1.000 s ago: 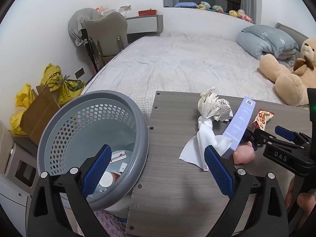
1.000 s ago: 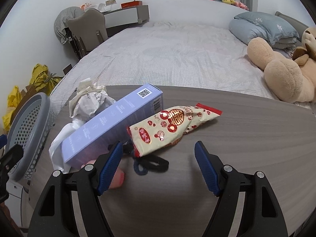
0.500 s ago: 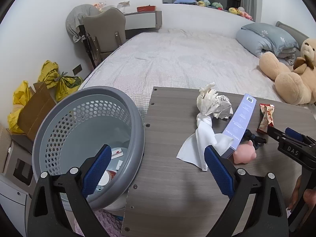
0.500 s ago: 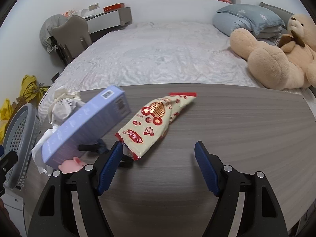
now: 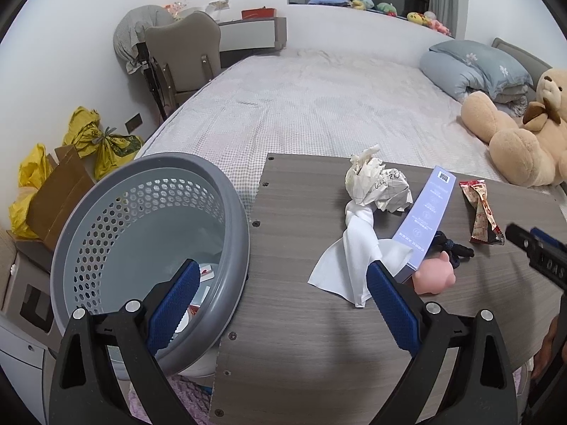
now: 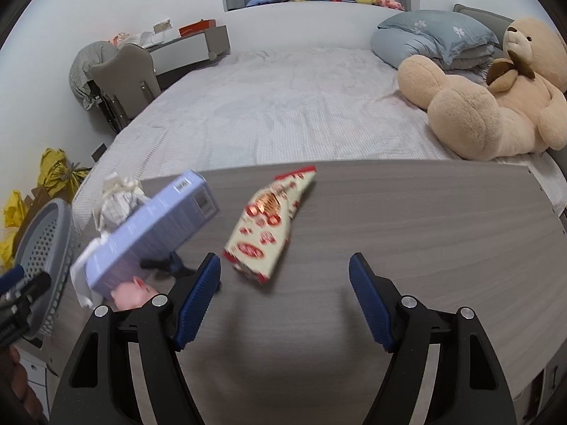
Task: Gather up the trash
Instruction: 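Grasp the red-and-white snack wrapper with the right gripper, then grasp the crumpled paper with the left gripper while the right gripper holds the wrapper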
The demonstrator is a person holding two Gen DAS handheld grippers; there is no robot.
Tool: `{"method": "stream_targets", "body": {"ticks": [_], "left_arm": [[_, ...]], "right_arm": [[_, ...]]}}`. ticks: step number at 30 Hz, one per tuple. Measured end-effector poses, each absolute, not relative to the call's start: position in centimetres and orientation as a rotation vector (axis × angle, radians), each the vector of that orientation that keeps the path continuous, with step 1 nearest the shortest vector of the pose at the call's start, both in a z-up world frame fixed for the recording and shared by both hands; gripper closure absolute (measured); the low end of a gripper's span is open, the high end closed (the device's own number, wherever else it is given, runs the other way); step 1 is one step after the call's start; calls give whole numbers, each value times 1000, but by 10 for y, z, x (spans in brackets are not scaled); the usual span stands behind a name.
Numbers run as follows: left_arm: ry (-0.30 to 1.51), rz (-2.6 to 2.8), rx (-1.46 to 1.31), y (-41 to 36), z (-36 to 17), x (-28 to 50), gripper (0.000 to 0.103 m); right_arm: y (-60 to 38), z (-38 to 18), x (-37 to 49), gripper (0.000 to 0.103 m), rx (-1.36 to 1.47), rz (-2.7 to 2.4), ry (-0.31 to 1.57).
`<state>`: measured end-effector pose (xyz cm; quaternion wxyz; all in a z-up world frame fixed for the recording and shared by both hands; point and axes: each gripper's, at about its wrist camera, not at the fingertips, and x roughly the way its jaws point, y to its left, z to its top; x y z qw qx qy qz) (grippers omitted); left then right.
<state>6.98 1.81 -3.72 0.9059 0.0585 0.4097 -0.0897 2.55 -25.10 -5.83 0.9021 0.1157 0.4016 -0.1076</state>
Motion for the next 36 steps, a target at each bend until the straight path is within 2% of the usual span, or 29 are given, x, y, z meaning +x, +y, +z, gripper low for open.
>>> {"method": "stream_targets", "body": {"ticks": [9, 16, 22, 24, 36], "left_arm": [[838, -177, 115, 23, -33, 71, 10], [845, -185, 112, 22, -35, 69, 10], [850, -194, 118, 22, -35, 69, 10], [847, -193, 115, 23, -33, 68, 10], [844, -202, 123, 19, -29, 69, 10]], "right_arm": [[-263, -71, 88, 31, 290, -234, 908], [-264, -83, 102, 32, 289, -270, 956], [-264, -93, 105, 56, 275, -276, 987], [-263, -93, 104, 71, 268, -270, 984], [-260, -80, 63, 72, 309, -203, 928]]}}
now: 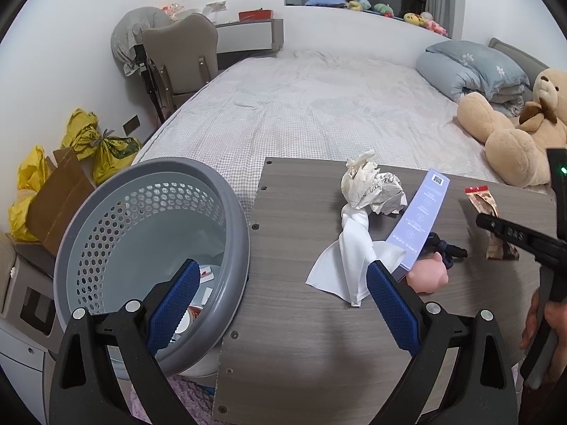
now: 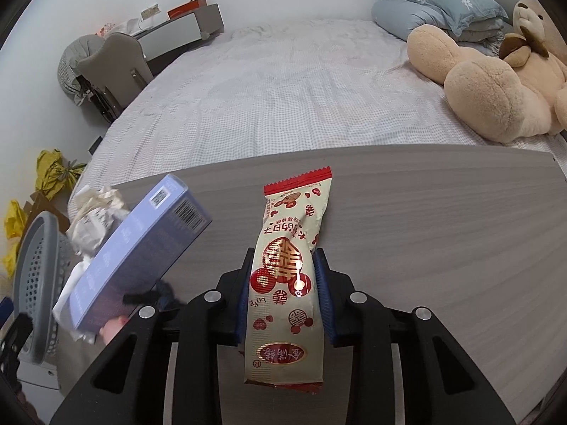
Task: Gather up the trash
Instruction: 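Grasp the crumpled paper with the left gripper while the right gripper holds the wrapper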
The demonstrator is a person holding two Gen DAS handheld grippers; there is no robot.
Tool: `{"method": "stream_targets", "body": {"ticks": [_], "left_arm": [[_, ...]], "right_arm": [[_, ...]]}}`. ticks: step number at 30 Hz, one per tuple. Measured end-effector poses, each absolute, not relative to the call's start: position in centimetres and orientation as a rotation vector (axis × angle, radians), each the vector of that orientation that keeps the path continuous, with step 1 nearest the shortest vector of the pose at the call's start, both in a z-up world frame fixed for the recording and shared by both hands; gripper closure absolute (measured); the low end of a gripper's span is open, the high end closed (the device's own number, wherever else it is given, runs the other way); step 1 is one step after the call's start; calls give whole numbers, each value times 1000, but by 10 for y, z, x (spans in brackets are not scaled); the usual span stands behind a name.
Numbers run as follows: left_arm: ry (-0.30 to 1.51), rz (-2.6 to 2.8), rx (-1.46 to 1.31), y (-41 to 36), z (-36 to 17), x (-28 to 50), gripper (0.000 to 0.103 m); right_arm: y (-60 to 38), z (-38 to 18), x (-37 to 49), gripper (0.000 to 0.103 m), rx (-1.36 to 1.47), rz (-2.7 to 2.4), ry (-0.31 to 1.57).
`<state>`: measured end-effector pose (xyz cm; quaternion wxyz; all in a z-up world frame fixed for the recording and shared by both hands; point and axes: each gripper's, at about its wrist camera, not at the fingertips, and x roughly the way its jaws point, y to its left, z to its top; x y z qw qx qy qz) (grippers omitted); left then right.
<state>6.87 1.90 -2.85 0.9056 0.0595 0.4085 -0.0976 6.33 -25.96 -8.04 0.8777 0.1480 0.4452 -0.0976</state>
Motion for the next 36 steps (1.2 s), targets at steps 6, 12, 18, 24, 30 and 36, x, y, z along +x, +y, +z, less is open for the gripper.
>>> {"method": "stream_targets", "body": {"ticks": [6, 12, 18, 24, 30, 36], "left_arm": [[849, -246, 115, 5, -22, 82, 10], [855, -281, 154, -21, -22, 105, 10], [893, -353, 203, -46, -31, 126, 10], [917, -356, 234, -57, -41, 145, 10], [949, -364, 244, -61, -50, 156, 10], [972, -367, 246, -66, -60, 166, 10]], "right_arm": [[-254, -71, 24, 72, 294, -190, 901], [-255, -67, 3, 72, 308, -167, 873], [-258, -71, -3, 72, 352, -107, 858], [-261, -75, -2, 72, 380, -83, 857], [-269, -79, -3, 72, 415, -76, 860], [-272, -79, -3, 72, 425, -72, 855]]}}
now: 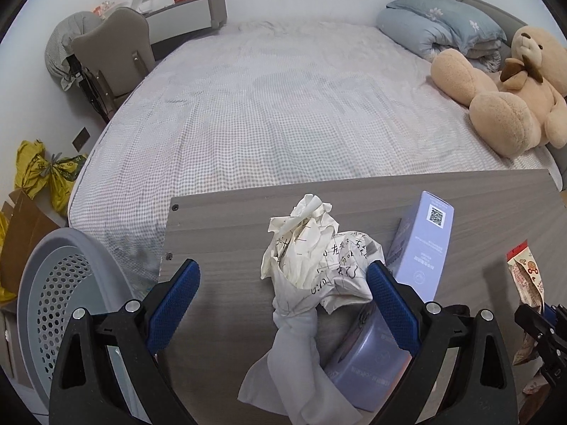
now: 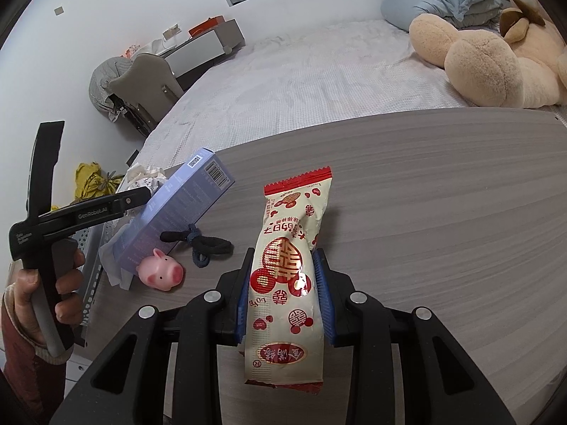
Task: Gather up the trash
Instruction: 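Grasp the crumpled paper with the left gripper while the right gripper holds the wrapper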
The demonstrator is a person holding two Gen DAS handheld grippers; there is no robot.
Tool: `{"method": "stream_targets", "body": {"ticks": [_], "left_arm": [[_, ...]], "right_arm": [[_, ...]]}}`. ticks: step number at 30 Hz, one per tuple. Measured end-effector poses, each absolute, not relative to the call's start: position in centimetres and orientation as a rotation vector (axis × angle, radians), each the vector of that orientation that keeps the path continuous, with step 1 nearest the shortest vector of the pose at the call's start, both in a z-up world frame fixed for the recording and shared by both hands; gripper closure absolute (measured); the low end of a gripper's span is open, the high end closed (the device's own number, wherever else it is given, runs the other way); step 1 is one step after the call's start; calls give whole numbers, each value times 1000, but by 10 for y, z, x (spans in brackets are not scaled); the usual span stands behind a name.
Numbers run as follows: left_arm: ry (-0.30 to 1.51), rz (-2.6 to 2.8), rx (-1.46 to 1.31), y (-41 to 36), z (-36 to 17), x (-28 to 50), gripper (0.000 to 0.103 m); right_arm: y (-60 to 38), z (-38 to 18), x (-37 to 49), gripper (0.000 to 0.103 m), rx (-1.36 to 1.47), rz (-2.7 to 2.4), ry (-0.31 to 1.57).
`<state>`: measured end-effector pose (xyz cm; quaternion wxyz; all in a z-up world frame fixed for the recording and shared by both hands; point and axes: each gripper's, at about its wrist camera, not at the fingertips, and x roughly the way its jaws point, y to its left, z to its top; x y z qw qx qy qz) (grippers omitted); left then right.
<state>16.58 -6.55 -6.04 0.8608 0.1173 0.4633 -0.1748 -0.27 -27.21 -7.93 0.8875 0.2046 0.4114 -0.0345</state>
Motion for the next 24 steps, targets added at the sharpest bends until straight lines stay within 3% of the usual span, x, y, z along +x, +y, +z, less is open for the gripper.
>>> {"method": "stream_targets", "body": {"ticks": [8, 16, 24], "left_arm": [[967, -392, 204, -66, -61, 172, 14], [971, -429, 170, -63, -58, 172, 61], [969, -435, 155, -59, -56, 169, 72]], "right_arm": [[-272, -80, -4, 72, 436, -54, 852], [-271, -81, -4, 72, 437, -48, 855], [-269, -81, -5, 72, 438, -50, 855]]}}
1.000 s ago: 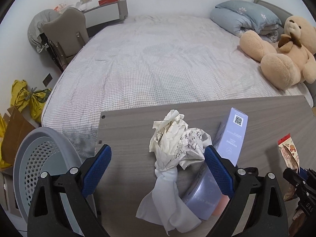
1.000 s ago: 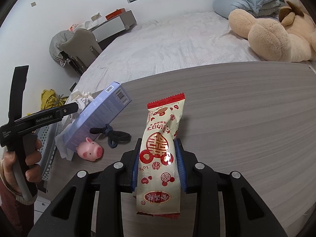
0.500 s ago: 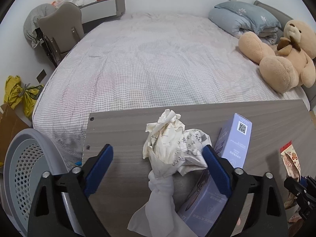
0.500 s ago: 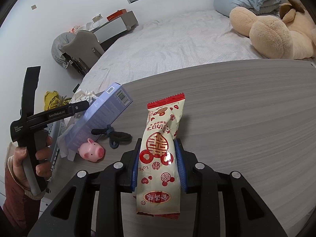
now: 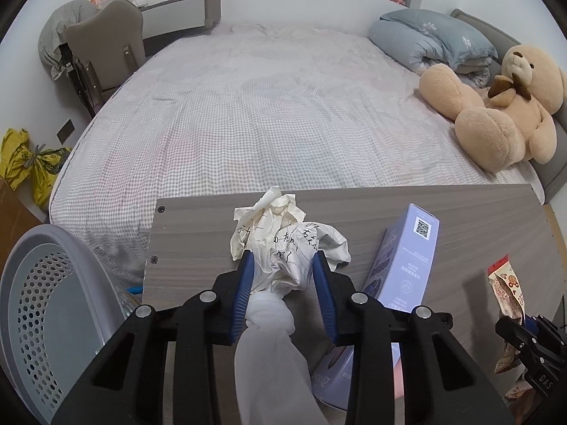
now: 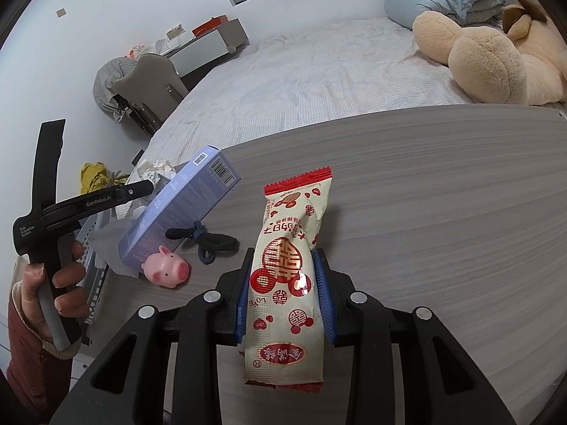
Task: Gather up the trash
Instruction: 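Grasp the crumpled paper with the left gripper while the right gripper holds the wrapper, then carry paper and wrapper over the grey basket and open both grippers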
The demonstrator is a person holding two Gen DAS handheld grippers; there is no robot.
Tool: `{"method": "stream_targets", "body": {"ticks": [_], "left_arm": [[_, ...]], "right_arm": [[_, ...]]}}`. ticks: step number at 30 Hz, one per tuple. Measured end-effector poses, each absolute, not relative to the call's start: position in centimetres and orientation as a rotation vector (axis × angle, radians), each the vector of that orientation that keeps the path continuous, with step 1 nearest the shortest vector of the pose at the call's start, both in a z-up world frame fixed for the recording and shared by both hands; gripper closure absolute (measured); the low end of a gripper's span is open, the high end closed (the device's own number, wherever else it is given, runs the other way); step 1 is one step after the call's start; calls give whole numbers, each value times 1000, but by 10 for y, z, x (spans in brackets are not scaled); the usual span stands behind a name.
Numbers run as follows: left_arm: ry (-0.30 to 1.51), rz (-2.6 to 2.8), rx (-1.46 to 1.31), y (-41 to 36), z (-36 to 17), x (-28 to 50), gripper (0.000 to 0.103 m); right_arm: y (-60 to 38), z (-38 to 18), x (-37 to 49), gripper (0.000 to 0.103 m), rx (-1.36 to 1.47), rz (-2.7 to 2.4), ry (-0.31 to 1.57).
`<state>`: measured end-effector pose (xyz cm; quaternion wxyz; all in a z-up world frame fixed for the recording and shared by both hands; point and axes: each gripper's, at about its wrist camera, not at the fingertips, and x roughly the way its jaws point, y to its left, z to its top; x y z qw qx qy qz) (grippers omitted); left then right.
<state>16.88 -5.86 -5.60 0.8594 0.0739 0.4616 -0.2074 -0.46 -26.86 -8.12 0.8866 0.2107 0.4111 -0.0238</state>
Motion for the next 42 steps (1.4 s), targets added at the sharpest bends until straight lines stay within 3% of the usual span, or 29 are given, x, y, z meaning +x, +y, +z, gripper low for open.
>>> {"method": "stream_targets", "body": {"ticks": [13, 42], "left_arm": [[938, -441, 114, -46, -37, 163, 78], [839, -374, 81, 13, 0, 123, 79]], "right_arm": [[-263, -78, -8, 71, 434, -40, 849], [-215, -49, -4, 71, 354, 25, 830]]}}
